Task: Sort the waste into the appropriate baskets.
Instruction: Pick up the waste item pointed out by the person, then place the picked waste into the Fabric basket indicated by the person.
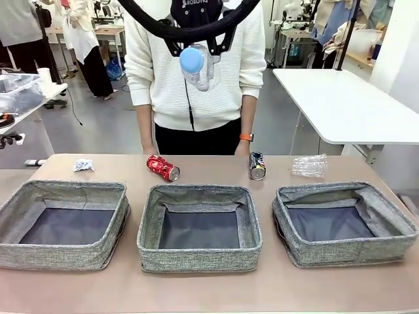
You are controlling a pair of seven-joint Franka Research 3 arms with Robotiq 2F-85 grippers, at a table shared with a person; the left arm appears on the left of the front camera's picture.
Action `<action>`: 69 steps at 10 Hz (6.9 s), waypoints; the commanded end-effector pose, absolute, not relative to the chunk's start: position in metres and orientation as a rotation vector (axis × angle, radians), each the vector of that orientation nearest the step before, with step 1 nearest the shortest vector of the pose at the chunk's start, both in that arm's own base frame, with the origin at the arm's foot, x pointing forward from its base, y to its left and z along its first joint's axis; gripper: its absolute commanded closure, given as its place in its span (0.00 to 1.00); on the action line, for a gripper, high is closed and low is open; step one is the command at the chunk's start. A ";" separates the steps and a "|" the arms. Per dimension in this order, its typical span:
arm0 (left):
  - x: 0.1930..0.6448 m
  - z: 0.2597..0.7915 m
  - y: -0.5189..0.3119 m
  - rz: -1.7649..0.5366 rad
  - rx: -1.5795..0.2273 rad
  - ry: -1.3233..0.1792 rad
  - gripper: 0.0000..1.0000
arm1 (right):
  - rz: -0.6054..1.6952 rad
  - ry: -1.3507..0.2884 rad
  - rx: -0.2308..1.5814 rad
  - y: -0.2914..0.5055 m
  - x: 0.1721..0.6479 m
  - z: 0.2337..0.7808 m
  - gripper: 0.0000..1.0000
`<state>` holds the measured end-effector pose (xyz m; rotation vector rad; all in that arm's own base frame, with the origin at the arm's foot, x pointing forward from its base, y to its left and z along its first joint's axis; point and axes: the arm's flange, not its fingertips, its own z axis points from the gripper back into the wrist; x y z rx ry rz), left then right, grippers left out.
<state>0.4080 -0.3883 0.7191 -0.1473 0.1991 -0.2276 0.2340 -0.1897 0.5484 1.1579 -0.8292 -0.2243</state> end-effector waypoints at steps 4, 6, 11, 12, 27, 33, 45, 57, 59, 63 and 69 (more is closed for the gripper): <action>0.407 0.723 -0.389 -0.196 -0.172 0.205 0.76 | -0.203 -0.862 1.167 -0.190 0.237 0.550 0.00; 0.407 0.723 -0.389 -0.196 -0.172 0.205 0.76 | -0.203 -0.862 1.167 -0.190 0.237 0.550 0.00; 0.407 0.723 -0.389 -0.196 -0.172 0.205 0.76 | -0.203 -0.862 1.167 -0.190 0.237 0.550 0.00; 0.407 0.723 -0.389 -0.196 -0.172 0.205 0.76 | -0.203 -0.862 1.167 -0.190 0.237 0.550 0.00; 0.355 0.663 -0.411 -0.317 -0.209 0.046 0.76 | -0.203 -0.862 1.167 -0.190 0.237 0.550 0.00; 0.331 0.517 -0.494 -0.469 -0.467 -0.169 0.76 | -0.256 -0.888 1.109 -0.217 0.213 0.562 0.00; 0.371 0.447 -0.585 -0.371 -0.470 -0.345 0.76 | -0.331 -0.919 1.024 -0.255 0.167 0.561 0.00; 0.365 0.465 -0.567 -0.403 -0.464 -0.261 0.00 | -0.324 -0.906 1.014 -0.255 0.164 0.561 0.00; 0.368 0.507 -0.498 -0.414 -0.384 -0.041 0.00 | -0.232 -0.815 1.113 -0.233 0.184 0.554 0.00; 0.380 0.567 -0.308 -0.184 -0.515 -0.025 0.00 | -0.086 -0.546 1.172 -0.135 0.247 0.525 0.00; 0.299 0.583 -0.025 -0.165 -1.026 -0.094 0.00 | -0.030 -0.356 1.176 -0.045 0.296 0.521 0.00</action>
